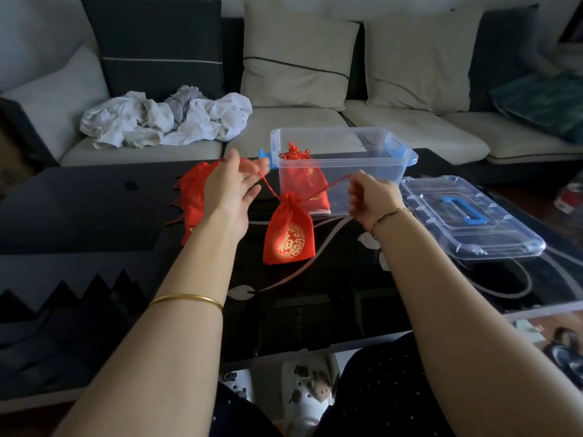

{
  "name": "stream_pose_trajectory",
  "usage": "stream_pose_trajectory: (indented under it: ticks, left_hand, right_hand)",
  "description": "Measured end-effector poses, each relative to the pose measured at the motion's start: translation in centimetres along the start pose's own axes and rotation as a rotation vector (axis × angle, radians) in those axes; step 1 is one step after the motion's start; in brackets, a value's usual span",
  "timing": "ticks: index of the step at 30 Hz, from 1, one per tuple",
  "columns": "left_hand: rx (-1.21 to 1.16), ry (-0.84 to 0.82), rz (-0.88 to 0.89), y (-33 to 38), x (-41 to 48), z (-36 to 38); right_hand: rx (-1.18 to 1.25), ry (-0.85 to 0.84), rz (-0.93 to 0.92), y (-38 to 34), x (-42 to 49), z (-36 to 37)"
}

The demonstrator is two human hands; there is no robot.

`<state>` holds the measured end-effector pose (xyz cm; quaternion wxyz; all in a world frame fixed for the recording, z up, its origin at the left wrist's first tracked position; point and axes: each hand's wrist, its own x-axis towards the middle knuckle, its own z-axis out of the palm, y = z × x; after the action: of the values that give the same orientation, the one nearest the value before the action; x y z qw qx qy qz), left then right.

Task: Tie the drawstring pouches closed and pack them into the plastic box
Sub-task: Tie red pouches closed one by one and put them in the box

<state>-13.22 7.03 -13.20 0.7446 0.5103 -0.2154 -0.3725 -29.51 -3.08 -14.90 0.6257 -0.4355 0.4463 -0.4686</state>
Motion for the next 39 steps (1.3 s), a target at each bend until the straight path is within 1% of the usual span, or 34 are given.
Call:
stream_pose_trajectory:
  ticks: [2, 5, 8, 10, 12, 15, 17, 19, 21, 23, 25, 26, 27, 28, 29, 30, 31, 32, 33, 35, 36, 39]
  left_hand:
    - [0.107, -0.122, 0.065, 0.0, -0.5, 0.7]
    - [0.279, -0.269, 0.127, -0.2, -0.9, 1.4]
    - [0.458, -0.391, 0.159, -0.4, -1.0, 1.5]
    - [0.527, -0.404, 0.196, -0.5, -1.2, 1.7]
    - [0.559, -0.367, 0.225, -0.5, -1.2, 1.8]
    - [0.505, -0.359, 0.208, -0.4, -1.1, 1.8]
    - [0.464, -0.378, 0.191, -0.5, -0.9, 1.6]
    - [0.459, -0.379, 0.183, -0.6, -0.7, 1.4]
    - [0.455, -0.384, 0.175, -0.6, -0.7, 1.3]
    - [0.431, -0.368, 0.159, -0.5, -0.8, 1.3]
    - [0.4, -0.309, 0.138, -0.5, -0.8, 1.2]
    - [0.388, -0.283, 0.133, -0.5, -0.7, 1.1]
    - [0.385, -0.267, 0.133, -0.6, -0.7, 1.0]
    - [0.389, -0.265, 0.132, -0.6, -0.6, 0.9]
    - [0.406, -0.271, 0.133, -0.6, -0.6, 0.8]
    - [0.434, -0.282, 0.135, -0.6, -0.6, 0.8]
    - [0.464, -0.297, 0.138, -0.6, -0.6, 0.8]
    - [0.483, -0.319, 0.142, -0.6, -0.7, 0.8]
    - [0.495, -0.349, 0.149, -0.6, -0.8, 0.9]
    - [0.55, -0.39, 0.206, -0.6, -0.9, 1.1]
    - [0.611, -0.388, 0.274, -0.7, -0.9, 1.2]
    - [0.836, -0.324, 0.569, -1.0, -0.6, 1.5]
  right_hand:
    - [-0.084, -0.087, -0.163, -1.1, -1.3, 1.0]
    - [-0.274, -0.202, -0.373, -2.0, -2.8, 2.8]
    - [-0.391, -0.238, -0.5, -2.3, -3.5, 4.0]
    - [-0.437, -0.253, -0.534, -2.2, -3.7, 4.4]
    - [-0.386, -0.271, -0.5, -2.1, -3.7, 4.7]
    - [-0.225, -0.282, -0.322, -2.0, -3.6, 4.7]
    - [-0.241, -0.347, -0.173, -1.8, -3.7, 4.3]
    - [-0.341, -0.417, -0.088, -1.3, -3.8, 4.0]
    - [-0.412, -0.437, -0.093, -1.0, -3.7, 3.9]
    - [-0.421, -0.411, -0.136, -1.1, -3.5, 4.0]
    - [-0.316, -0.387, -0.12, -1.5, -3.6, 3.9]
    - [-0.282, -0.413, -0.095, -1.7, -3.6, 3.7]
    - [-0.315, -0.46, -0.07, -1.9, -3.9, 3.3]
    - [-0.437, -0.51, -0.056, -2.0, -3.9, 2.9]
    - [-0.608, -0.544, -0.052, -2.1, -3.9, 2.6]
    - [-0.757, -0.552, -0.078, -2.0, -3.8, 2.4]
    - [-0.821, -0.525, -0.125, -1.9, -3.7, 2.4]
    - [-0.781, -0.481, -0.182, -1.7, -3.3, 2.5]
    - [-0.674, -0.445, -0.212, -1.6, -2.9, 2.6]
    - [-0.439, -0.456, -0.209, -1.4, -2.7, 3.0]
    - [-0.387, -0.483, -0.181, -1.2, -2.6, 3.2]
    - [-0.399, -0.555, -0.061, -0.4, -2.7, 3.4]
